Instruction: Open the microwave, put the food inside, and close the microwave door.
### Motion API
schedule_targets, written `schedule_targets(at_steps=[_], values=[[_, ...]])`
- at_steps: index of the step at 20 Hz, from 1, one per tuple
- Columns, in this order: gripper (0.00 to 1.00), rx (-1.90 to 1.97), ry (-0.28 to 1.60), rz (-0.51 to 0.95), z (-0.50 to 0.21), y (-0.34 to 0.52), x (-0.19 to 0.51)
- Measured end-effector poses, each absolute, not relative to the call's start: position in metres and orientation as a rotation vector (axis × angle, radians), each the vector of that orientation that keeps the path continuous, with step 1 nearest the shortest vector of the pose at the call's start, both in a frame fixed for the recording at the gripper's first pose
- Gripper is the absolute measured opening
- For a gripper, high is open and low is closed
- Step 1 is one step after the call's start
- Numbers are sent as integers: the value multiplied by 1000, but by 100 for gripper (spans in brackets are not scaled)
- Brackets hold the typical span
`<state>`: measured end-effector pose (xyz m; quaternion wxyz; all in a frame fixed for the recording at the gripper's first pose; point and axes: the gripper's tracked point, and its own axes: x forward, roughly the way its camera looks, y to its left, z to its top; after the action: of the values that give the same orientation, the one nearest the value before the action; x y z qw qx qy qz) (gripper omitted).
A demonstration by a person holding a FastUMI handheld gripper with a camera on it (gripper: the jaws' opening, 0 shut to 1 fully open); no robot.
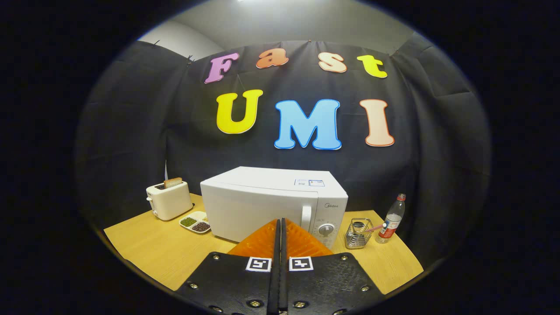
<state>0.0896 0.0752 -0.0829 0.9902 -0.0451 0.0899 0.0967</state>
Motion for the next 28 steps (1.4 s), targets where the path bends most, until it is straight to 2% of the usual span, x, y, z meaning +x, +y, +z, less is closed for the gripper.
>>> schedule_targets(at_steps=[4, 7, 8, 9, 10, 11, 28], values=[[1, -70, 153, 194, -64, 75, 49], [7, -58, 130, 212, -56, 78, 27], [36, -58, 125, 224, -55, 80, 17], [55, -62, 125, 224, -58, 78, 11], [92, -64, 130, 214, -58, 74, 1], [99, -59, 131, 206, -62, 72, -2], [97, 15, 92, 151, -48, 54, -27]])
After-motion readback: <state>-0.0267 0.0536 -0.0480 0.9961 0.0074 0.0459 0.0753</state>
